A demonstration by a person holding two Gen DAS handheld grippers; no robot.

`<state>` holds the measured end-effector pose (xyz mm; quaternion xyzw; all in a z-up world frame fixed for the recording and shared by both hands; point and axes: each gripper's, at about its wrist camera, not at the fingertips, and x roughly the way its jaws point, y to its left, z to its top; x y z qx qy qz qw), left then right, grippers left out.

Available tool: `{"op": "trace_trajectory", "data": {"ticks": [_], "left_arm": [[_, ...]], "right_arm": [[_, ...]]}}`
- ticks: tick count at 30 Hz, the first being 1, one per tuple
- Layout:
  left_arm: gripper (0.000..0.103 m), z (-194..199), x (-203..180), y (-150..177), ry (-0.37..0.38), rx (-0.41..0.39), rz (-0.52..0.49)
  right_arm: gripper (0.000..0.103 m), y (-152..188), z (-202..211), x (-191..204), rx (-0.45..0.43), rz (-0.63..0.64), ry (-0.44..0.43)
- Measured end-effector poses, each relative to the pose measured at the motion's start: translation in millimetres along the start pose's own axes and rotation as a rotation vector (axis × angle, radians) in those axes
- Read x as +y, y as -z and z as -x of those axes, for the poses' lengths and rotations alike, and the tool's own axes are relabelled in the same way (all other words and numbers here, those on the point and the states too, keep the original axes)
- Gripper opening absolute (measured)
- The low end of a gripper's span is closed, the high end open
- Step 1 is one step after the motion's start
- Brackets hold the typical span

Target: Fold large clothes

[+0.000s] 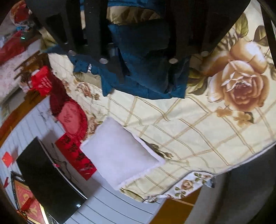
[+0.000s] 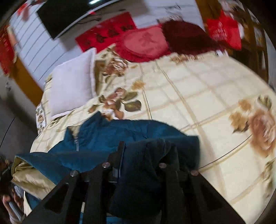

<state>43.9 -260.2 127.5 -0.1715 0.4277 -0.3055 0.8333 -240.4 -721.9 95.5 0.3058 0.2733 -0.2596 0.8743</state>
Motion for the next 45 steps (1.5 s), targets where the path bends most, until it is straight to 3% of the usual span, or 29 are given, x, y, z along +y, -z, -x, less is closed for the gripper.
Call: {"op": "trace_trajectory", "data": {"ticks": [2, 5, 8, 13, 18, 22, 25, 27, 28, 31, 34, 39, 45], "left_arm": [[0.075, 13.5, 2.0, -5.5, 0.074, 0.015, -0.016], [0.083, 43.0, 1.4, -11.4, 0.117, -0.005, -0.029], [0.096, 70.4, -1.3, -7.0, 0.093, -0.053, -0.069], [0.096, 96.6, -3.7, 3.3, 0.048, -0.13, -0.142], [0.096, 66.5, -20.4, 37.6, -0.029, -0.035, -0.276], [0.096, 26.1, -27.7, 63.2, -0.058, 0.05, -0.281], [0.096, -3.0, -34.1, 76.7, -0.095, 0.097, -0.285], [0.096, -12.1, -38.1, 81.0, -0.117, 0.084, -0.289], [0.096, -17.1, -40.1, 81.4, -0.127, 0.07, -0.291], [0.096, -29.6, -44.0, 77.6, -0.148, 0.06, -0.295], [0.096, -43.5, -44.3, 73.5, -0.172, 0.053, -0.304], [0.096, -60.1, -45.3, 67.6, -0.188, 0.008, -0.334], [0.096, -70.2, -43.7, 64.1, -0.184, -0.005, -0.32]], "right_arm": [[0.023, 3.1, -10.0, 2.2, -0.004, 0.011, 0.01], [0.024, 1.6, -17.8, 7.6, -0.005, 0.011, 0.013], [0.029, 0.6, -14.6, 7.1, -0.003, -0.029, -0.003], [0.049, -3.1, 4.3, 9.4, -0.025, -0.017, -0.041], [0.073, -2.2, 54.4, 17.9, -0.14, 0.005, -0.087], [0.081, 1.0, 97.7, 35.6, -0.266, 0.085, -0.055], [0.083, 5.9, 117.2, 50.6, -0.333, 0.142, -0.106], [0.083, 12.5, 108.3, 66.2, -0.272, 0.215, -0.149], [0.083, 18.6, 94.5, 79.3, -0.205, 0.282, -0.129], [0.082, 37.5, 39.0, 113.6, -0.072, 0.474, 0.04], [0.082, 31.5, -16.5, 116.6, 0.031, 0.453, 0.147], [0.082, 14.6, -69.8, 103.8, 0.038, 0.414, 0.242], [0.082, 11.8, -83.2, 101.9, 0.031, 0.401, 0.267]]}}
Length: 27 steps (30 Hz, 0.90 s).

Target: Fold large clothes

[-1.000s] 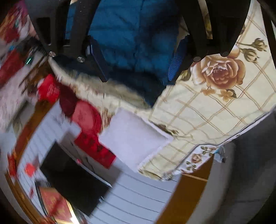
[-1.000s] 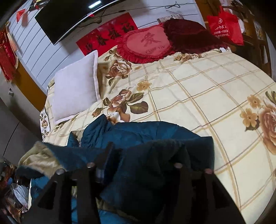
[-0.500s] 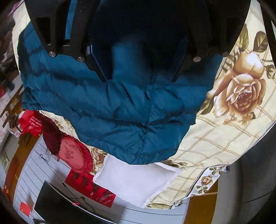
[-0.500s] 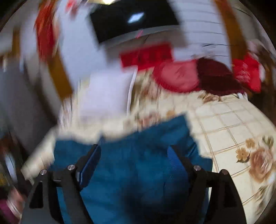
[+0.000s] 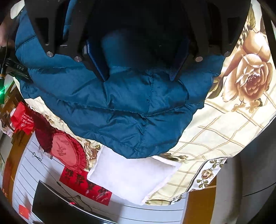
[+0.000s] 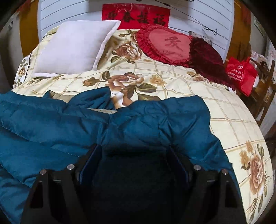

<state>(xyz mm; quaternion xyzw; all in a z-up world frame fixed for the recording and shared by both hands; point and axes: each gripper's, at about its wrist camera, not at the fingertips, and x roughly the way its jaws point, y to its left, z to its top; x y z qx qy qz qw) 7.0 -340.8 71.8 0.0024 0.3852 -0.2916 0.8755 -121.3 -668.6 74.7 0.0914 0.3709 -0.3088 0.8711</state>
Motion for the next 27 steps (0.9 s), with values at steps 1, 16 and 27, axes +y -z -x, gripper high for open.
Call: {"op": "trace_trajectory", "data": {"ticks": [1, 16, 27], "left_arm": [[0.096, 3.0, -0.4, 1.6, -0.006, 0.001, -0.007], [0.095, 35.2, 12.8, 3.0, -0.11, -0.049, -0.044], [0.095, 18.0, 20.0, 7.3, -0.114, -0.019, -0.033]], "right_arm": [[0.082, 1.8, 5.8, -0.9, -0.004, 0.001, -0.007], [0.082, 8.5, 84.0, 93.0, -0.115, 0.185, -0.271], [0.082, 10.3, 15.1, 145.6, -0.018, 0.242, -0.205]]}}
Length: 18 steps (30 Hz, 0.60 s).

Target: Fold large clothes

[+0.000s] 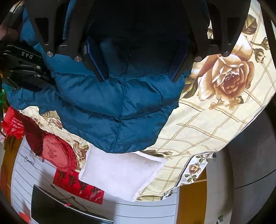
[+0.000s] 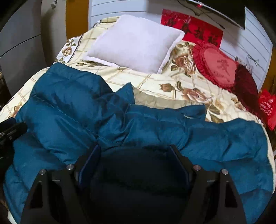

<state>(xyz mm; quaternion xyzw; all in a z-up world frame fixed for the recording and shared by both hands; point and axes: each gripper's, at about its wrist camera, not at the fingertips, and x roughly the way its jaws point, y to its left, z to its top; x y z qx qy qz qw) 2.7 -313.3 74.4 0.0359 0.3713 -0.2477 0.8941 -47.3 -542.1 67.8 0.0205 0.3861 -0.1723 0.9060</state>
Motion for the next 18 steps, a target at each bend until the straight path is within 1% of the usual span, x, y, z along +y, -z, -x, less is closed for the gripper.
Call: {"op": "trace_trajectory", "data": {"ticks": [2, 4, 7, 8, 9, 12, 13, 15, 16, 18], "left_arm": [[0.095, 1.7, -0.9, 0.8, -0.005, 0.009, -0.005], [0.095, 6.6, -1.5, 1.6, 0.005, 0.01, -0.007], [0.095, 15.1, -2.1, 1.4, 0.017, 0.003, -0.004], [0.095, 17.7, -2.7, 0.8, 0.023, 0.0, -0.004], [0.095, 19.2, -3.6, 0.2, 0.029, -0.001, -0.004], [0.095, 15.7, -4.5, -2.8, 0.018, 0.011, 0.0], [0.095, 10.3, -3.6, -3.3, 0.012, 0.031, 0.013], [0.095, -1.2, -0.1, -2.8, 0.011, 0.072, 0.051], [0.095, -6.4, 3.4, -2.6, 0.018, 0.076, 0.082], [0.096, -11.2, 4.5, -2.2, 0.016, 0.073, 0.096]], "right_arm": [[0.082, 1.7, 5.7, -3.8, 0.004, -0.007, -0.011], [0.082, 4.7, 21.9, -11.4, 0.009, -0.023, -0.04], [0.083, 20.9, 68.1, -38.6, -0.034, -0.061, -0.085], [0.083, 27.4, 81.0, -47.5, -0.049, -0.058, -0.082], [0.084, 34.4, 92.7, -56.4, -0.062, -0.049, -0.066], [0.084, 57.1, 121.4, -92.0, -0.091, -0.008, 0.077], [0.084, 61.5, 125.4, -102.6, -0.094, -0.007, 0.118], [0.084, 70.0, 126.6, -132.1, -0.083, -0.058, 0.19], [0.084, 71.5, 124.0, -143.4, -0.073, -0.088, 0.207], [0.083, 77.2, 108.8, -166.7, -0.044, -0.158, 0.229]]}}
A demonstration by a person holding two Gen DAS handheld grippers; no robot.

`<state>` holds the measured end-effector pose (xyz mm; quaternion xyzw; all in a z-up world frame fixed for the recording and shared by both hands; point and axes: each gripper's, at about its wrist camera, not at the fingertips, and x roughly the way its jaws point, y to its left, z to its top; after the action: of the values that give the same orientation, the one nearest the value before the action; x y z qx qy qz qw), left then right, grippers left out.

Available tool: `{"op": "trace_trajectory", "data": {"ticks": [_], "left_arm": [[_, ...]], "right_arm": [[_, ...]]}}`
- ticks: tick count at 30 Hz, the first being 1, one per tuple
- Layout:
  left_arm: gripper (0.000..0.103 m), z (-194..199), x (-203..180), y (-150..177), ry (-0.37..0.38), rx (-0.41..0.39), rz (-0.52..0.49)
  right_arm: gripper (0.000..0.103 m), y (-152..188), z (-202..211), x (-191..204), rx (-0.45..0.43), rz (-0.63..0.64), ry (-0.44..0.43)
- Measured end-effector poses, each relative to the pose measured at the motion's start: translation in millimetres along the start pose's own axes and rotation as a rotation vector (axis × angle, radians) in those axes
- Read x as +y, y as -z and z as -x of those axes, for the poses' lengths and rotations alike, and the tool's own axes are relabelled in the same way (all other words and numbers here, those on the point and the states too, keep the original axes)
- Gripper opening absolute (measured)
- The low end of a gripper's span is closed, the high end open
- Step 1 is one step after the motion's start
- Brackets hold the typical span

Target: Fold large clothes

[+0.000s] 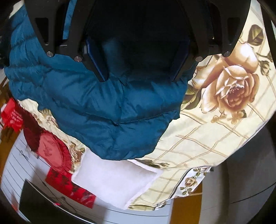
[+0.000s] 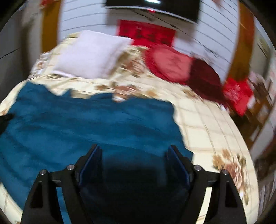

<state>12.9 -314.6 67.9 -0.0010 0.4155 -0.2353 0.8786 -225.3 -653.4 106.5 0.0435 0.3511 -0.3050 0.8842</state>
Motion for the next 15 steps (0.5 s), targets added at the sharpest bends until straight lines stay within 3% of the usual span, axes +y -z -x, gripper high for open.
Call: {"op": "trace_trajectory", "data": {"ticks": [3, 8, 10, 15], "left_arm": [[0.097, -7.3, -5.3, 0.1, -0.028, -0.011, -0.043], [0.097, -5.5, -5.0, -1.2, -0.044, 0.014, -0.049], [0.097, 5.2, -0.9, 1.9, -0.039, 0.01, -0.037], [0.097, 40.9, 1.0, 20.9, -0.029, -0.044, -0.106]], "right_arm": [[0.086, 5.0, -34.7, -12.2, 0.041, -0.061, -0.008], [0.088, -1.5, -44.2, -14.0, 0.085, -0.095, -0.021], [0.087, -2.5, -31.1, -13.9, 0.091, -0.088, -0.035], [0.087, 23.9, 40.3, -6.0, -0.011, -0.028, -0.122]]}}
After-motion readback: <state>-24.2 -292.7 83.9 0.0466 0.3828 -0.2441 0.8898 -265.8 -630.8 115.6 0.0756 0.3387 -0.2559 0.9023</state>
